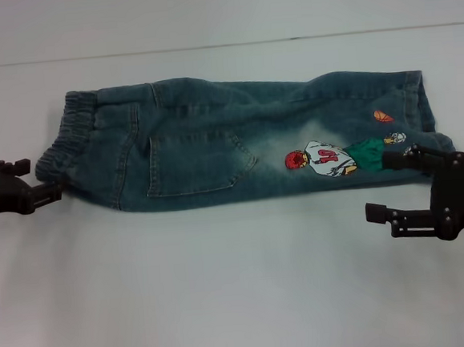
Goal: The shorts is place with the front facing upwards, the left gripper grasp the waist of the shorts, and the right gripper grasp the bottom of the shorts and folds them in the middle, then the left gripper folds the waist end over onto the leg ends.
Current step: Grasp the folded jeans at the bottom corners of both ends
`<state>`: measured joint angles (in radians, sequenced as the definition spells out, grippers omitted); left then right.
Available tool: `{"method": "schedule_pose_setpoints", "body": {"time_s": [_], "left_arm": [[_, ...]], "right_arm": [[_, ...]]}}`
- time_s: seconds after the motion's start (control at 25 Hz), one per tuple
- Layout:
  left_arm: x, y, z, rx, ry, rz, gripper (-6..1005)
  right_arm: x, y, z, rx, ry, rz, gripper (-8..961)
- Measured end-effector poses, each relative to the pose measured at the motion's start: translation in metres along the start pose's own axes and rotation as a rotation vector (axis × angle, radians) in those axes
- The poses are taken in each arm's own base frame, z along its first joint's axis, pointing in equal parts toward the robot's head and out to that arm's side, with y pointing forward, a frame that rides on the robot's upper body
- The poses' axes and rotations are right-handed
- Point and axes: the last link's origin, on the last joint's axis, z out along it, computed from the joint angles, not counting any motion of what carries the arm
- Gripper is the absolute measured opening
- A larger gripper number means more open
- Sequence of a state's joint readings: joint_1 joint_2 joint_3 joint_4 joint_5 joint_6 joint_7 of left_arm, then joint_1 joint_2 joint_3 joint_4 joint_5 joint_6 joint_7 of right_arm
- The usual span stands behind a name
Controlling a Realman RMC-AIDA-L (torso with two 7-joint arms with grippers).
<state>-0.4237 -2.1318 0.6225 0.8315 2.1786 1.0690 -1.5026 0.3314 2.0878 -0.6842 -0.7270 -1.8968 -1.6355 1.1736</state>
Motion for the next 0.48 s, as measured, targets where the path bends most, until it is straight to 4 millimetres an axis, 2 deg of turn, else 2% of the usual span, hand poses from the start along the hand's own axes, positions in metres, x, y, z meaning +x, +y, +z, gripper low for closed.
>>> {"method": "schedule_pose_setpoints", "body": {"time_s": [0.28, 0.48], "left_arm": [[0.006, -0.003, 0.013, 0.062, -0.042, 0.081, 733], [0.006, -0.001, 0.018, 0.045, -0.066, 0.097, 730]], "right_arm": [[0.0, 0.001, 0.003, -0.012, -0.005, 0.012, 947], [0.0, 0.001, 0.002, -0.012, -0.007, 0.017, 947]]}}
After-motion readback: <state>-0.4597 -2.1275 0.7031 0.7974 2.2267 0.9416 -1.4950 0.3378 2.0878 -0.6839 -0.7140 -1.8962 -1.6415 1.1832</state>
